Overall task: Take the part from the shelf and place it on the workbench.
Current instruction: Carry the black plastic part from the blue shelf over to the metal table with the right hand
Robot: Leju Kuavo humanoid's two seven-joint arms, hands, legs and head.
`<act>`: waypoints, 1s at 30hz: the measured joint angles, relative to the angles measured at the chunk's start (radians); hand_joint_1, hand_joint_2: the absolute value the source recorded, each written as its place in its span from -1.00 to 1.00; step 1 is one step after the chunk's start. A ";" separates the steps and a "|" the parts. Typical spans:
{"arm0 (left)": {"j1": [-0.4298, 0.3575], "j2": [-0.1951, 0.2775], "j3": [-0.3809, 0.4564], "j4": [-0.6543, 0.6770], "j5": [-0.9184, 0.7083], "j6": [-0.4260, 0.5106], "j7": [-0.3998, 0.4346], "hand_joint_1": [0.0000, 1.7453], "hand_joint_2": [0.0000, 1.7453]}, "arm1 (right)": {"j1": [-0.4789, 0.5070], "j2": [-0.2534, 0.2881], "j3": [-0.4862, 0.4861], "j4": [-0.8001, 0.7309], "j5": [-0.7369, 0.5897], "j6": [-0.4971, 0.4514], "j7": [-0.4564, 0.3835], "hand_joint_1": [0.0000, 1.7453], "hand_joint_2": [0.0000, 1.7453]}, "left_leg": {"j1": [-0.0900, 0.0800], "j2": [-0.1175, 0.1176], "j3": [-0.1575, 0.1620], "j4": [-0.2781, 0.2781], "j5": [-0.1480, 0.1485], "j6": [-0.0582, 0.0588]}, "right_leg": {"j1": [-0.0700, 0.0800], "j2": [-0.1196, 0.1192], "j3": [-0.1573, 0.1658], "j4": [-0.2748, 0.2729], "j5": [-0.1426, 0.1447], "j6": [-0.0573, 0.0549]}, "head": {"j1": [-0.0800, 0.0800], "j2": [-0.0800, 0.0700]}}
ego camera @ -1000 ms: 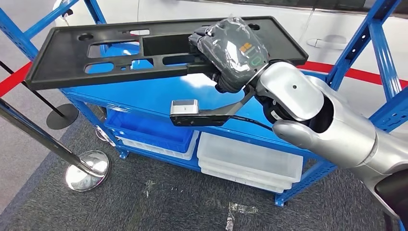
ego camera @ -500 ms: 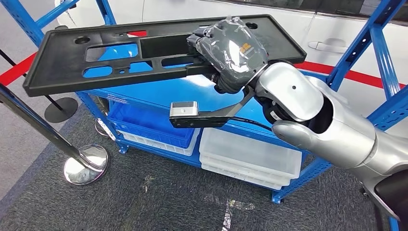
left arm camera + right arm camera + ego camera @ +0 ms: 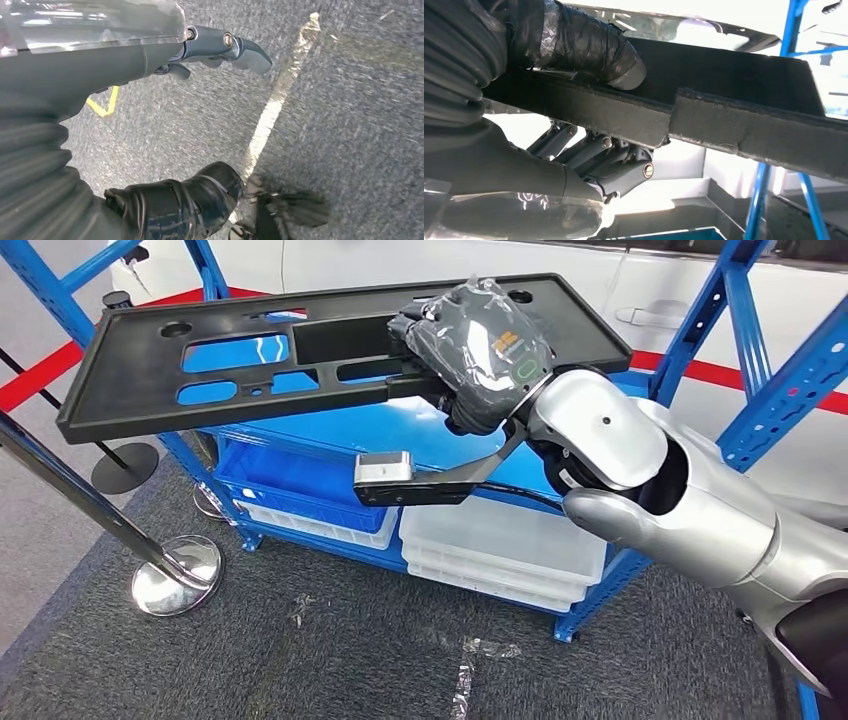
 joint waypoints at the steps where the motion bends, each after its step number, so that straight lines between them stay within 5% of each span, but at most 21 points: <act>1: -0.001 0.000 0.000 0.000 0.000 0.000 0.000 -1.00 1.00 | 0.000 0.000 0.000 0.000 0.000 0.000 0.000 1.00 1.00 | 0.001 0.000 -0.013 0.061 -0.035 -0.003 | 0.000 0.000 -0.010 0.001 0.008 -0.002 | -0.001 0.000; 2: -0.001 0.000 0.000 0.000 0.000 0.000 0.000 -1.00 1.00 | 0.001 0.000 0.001 0.000 0.000 0.000 0.000 1.00 1.00 | 0.001 0.000 -0.019 0.106 -0.051 -0.006 | 0.000 0.000 -0.021 0.002 0.015 -0.002 | 0.000 0.000; 4: -0.002 0.000 0.000 0.001 0.000 0.000 0.000 -1.00 1.00 | 0.001 0.000 0.003 0.000 0.000 0.000 0.000 1.00 1.00 | 0.003 0.000 0.014 0.106 -0.025 -0.009 | 0.000 0.000 -0.043 0.006 0.030 0.002 | 0.000 0.000; 7: -0.006 0.000 0.000 0.001 0.000 0.000 0.000 -1.00 1.00 | -0.001 0.000 0.003 0.000 0.000 0.000 0.000 1.00 1.00 | 0.002 -0.002 0.148 -0.074 0.016 -0.004 | -0.001 -0.001 -0.069 0.015 0.047 0.016 | 0.000 0.000; 9: -0.007 0.000 0.000 0.001 0.000 0.000 0.000 -1.00 1.00 | -0.003 0.000 0.003 0.001 0.000 0.000 0.000 1.00 1.00 | -0.004 -0.007 0.185 -0.142 0.010 0.005 | 0.000 -0.002 -0.075 0.012 0.063 0.028 | 0.000 0.000; 12: -0.005 0.000 0.000 0.002 0.000 0.000 0.003 -1.00 1.00 | -0.001 -0.001 0.004 0.001 0.000 0.002 0.000 1.00 1.00 | -0.005 -0.005 0.168 -0.157 0.038 0.029 | 0.000 -0.001 -0.086 0.005 0.069 0.045 | 0.002 0.000; 14: -0.005 0.000 0.000 0.002 -0.001 0.000 0.005 -1.00 1.00 | 0.000 -0.002 0.004 0.002 0.000 0.004 0.000 1.00 1.00 | -0.002 0.000 0.148 -0.163 0.061 0.048 | 0.000 -0.001 -0.110 0.065 -0.001 0.050 | 0.005 0.000; 16: -0.005 0.000 0.000 0.002 -0.003 -0.001 0.005 -1.00 1.00 | 0.001 -0.002 0.005 0.003 0.000 0.007 0.000 1.00 1.00 | -0.007 0.001 0.123 -0.162 0.080 0.058 | 0.000 -0.001 -0.141 0.187 -0.093 0.050 | 0.007 0.000; 17: -0.005 -0.001 0.000 0.002 -0.005 -0.001 0.005 -1.00 1.00 | 0.002 -0.002 0.006 0.003 0.000 0.008 -0.001 1.00 1.00 | -0.009 0.001 0.110 -0.160 0.089 0.059 | 0.001 -0.001 -0.148 0.242 -0.115 0.050 | 0.007 0.000; 19: -0.005 -0.001 0.000 0.002 -0.006 -0.002 0.002 -1.00 1.00 | 0.004 -0.001 0.007 0.003 -0.001 0.011 -0.001 1.00 1.00 | -0.014 0.001 0.082 -0.154 0.106 0.060 | 0.005 -0.001 -0.121 0.269 -0.093 0.045 | 0.007 0.000; 21: -0.005 -0.002 0.000 0.002 -0.006 -0.003 0.000 -1.00 1.00 | 0.003 -0.001 0.008 0.003 -0.002 0.012 -0.001 1.00 1.00 | -0.016 0.000 0.057 -0.147 0.121 0.058 | 0.015 0.000 -0.036 0.172 -0.048 0.029 | 0.007 0.000; 24: -0.005 -0.006 0.000 0.002 -0.009 -0.003 0.001 -1.00 1.00 | -0.002 0.001 0.008 0.002 -0.004 0.013 -0.001 1.00 1.00 | -0.016 0.000 0.039 -0.147 0.144 0.047 | 0.029 -0.003 0.075 -0.001 -0.058 0.012 | 0.007 0.000; 27: -0.004 -0.006 0.000 0.003 -0.015 -0.002 0.007 -1.00 1.00 | -0.005 0.002 0.008 0.003 -0.007 0.015 0.001 1.00 1.00 | -0.013 -0.002 0.033 -0.159 0.161 0.029 | 0.027 -0.006 0.075 -0.036 -0.033 0.009 | 0.012 0.000; 28: -0.003 -0.006 0.000 0.003 -0.017 -0.002 0.008 -1.00 1.00 | -0.004 0.003 0.008 0.003 -0.009 0.016 0.002 1.00 1.00 | -0.013 -0.002 0.026 -0.148 0.143 0.023 | 0.023 -0.008 0.069 -0.045 -0.021 0.004 | 0.011 0.000; 30: -0.002 -0.005 0.000 0.003 -0.018 -0.001 0.010 -1.00 1.00 | -0.004 0.005 0.009 0.003 -0.011 0.018 0.003 1.00 1.00 | -0.009 -0.003 -0.002 -0.066 0.055 0.011 | 0.016 -0.011 0.051 -0.053 0.003 -0.002 | 0.008 0.000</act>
